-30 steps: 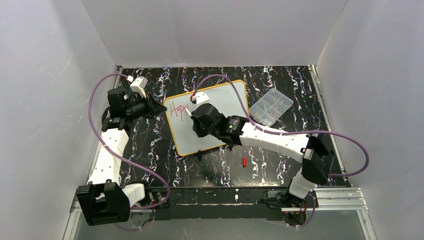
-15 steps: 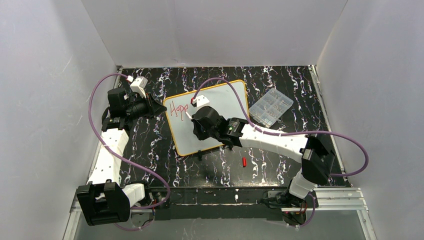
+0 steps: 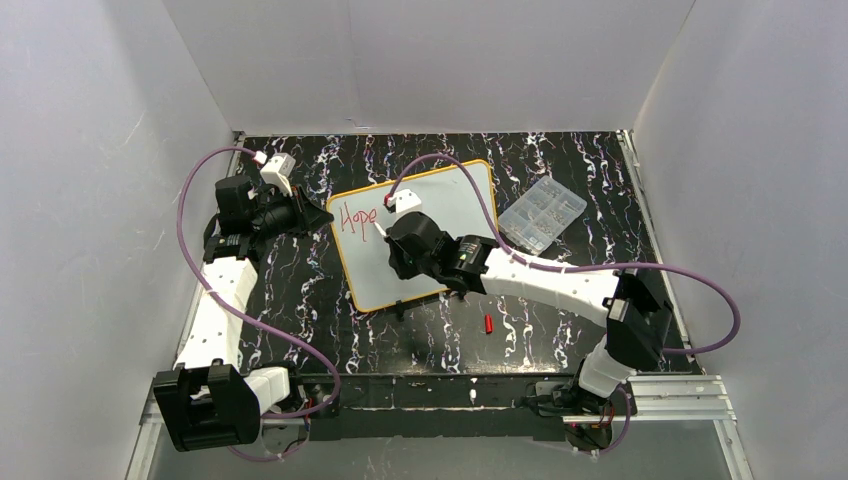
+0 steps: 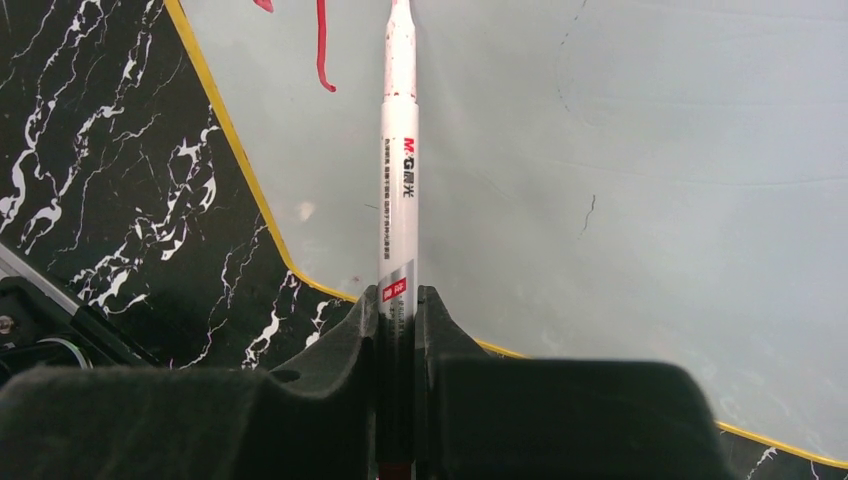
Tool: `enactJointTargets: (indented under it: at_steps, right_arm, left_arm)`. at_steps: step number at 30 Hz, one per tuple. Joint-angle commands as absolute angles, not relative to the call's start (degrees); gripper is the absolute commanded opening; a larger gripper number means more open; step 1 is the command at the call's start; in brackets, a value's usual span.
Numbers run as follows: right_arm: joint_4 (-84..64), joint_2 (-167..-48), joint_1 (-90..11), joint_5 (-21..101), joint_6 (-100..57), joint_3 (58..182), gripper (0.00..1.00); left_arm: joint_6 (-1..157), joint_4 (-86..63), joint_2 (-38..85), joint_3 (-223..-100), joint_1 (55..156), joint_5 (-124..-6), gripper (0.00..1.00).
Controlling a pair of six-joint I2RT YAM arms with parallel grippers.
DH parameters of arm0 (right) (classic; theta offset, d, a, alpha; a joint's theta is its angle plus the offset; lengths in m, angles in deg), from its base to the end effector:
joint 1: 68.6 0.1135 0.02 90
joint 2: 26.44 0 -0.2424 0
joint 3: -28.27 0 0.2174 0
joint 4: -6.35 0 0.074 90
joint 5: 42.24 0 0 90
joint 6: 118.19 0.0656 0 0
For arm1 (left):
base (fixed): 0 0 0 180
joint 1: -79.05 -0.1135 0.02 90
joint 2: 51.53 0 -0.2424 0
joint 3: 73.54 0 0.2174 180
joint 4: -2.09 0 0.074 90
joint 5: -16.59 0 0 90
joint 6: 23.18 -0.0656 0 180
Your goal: Write a sentence on the whiteboard
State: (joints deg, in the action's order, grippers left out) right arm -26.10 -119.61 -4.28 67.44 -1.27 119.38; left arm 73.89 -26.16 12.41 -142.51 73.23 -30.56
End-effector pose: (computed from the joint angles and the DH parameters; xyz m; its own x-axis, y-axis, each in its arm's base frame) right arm 0.1770 0.3172 0.2708 -0.5487 -0.1573 -0.8211 -0.5383 0.8180 0.2030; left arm 0.2456 -0.0198 0.3022 -0.4566 -0.1372 -0.8790 0.4950 0.7818 -0.3792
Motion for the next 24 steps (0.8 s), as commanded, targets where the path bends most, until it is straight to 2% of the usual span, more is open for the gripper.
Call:
enactJointTargets:
  at_steps: [1,9,13,24]
  right_arm:
    - [-25.85,-117.28,-4.60,70.78,-0.42,118.56,0.01]
    - [-19.39,-110.71,-4.53,65.54,-1.72,114.56,0.01]
    - [-23.33,-110.33,-5.91,68.46,-1.90,115.11,0.01]
    - [-22.78,-109.36,-10.06,65.91,-2.78,114.10,0.01]
  left_arm:
    - [73.24,-26.49,10.65,-142.34,73.54,-28.64,0.00]
    - [73.23,-26.50,10.52,-142.38,73.58,-28.58,0.00]
    - [73.23,-26.50,10.57,-142.38,73.60,-28.43,0.00]
    - [73.30,-26.52,10.70,-142.38,73.73,-28.55,0.00]
